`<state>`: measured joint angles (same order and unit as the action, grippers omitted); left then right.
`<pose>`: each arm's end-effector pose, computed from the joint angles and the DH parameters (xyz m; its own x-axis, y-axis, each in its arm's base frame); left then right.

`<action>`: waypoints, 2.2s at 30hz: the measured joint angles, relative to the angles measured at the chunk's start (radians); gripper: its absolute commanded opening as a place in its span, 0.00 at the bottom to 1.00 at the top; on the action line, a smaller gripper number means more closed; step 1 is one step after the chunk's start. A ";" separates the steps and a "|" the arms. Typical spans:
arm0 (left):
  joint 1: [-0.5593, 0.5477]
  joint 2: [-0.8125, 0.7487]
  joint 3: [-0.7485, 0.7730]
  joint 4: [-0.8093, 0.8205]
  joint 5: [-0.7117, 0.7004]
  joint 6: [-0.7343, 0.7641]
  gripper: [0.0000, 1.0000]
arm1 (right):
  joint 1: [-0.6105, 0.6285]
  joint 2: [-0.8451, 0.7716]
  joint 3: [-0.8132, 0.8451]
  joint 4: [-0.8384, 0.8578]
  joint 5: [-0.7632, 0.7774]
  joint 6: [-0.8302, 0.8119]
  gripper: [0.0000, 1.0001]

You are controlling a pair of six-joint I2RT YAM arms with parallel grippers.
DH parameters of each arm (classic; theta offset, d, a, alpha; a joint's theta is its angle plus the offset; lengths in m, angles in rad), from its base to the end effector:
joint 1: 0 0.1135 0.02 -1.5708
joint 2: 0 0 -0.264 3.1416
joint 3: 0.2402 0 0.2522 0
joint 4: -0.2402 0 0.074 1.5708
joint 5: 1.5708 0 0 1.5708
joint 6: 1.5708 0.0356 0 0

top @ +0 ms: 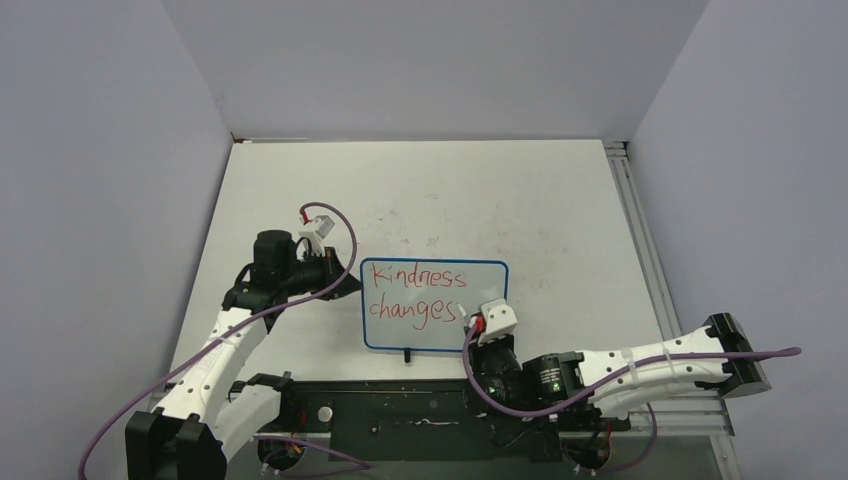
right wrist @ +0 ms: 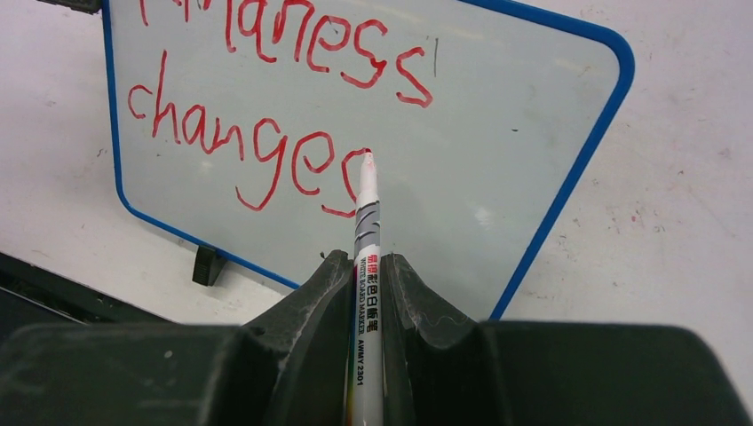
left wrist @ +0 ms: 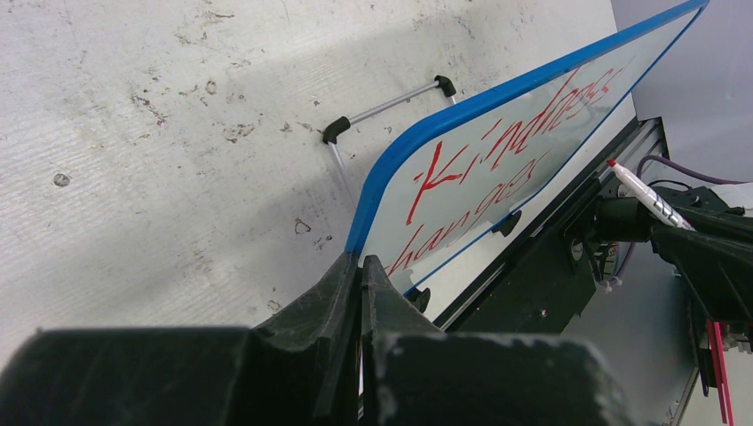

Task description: Write a sentence on the whiteboard

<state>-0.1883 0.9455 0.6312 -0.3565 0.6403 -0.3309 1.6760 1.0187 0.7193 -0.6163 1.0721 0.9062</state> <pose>0.1898 -0.0578 0.2451 -0.7756 -0.1174 -0.6202 0.3784 0.7000 -0.6057 0.0113 0.1910 0.2512 -0.3673 -0.1071 -0.9239 -0.3935 0.9179 0.0501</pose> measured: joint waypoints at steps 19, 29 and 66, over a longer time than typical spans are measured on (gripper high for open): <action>0.000 0.000 0.000 0.000 0.000 0.000 0.00 | -0.073 -0.049 -0.051 -0.060 -0.026 0.026 0.05; 0.000 0.000 0.000 0.000 0.000 0.000 0.00 | -0.106 -0.052 -0.070 -0.017 -0.055 -0.004 0.05; 0.000 0.000 0.000 0.000 0.001 0.000 0.00 | 0.015 -0.006 -0.060 -0.219 -0.098 0.268 0.05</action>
<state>-0.1883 0.9455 0.6312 -0.3565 0.6411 -0.3309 1.6913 1.0122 0.6598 -0.8356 0.9745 1.1744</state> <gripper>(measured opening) 0.007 0.157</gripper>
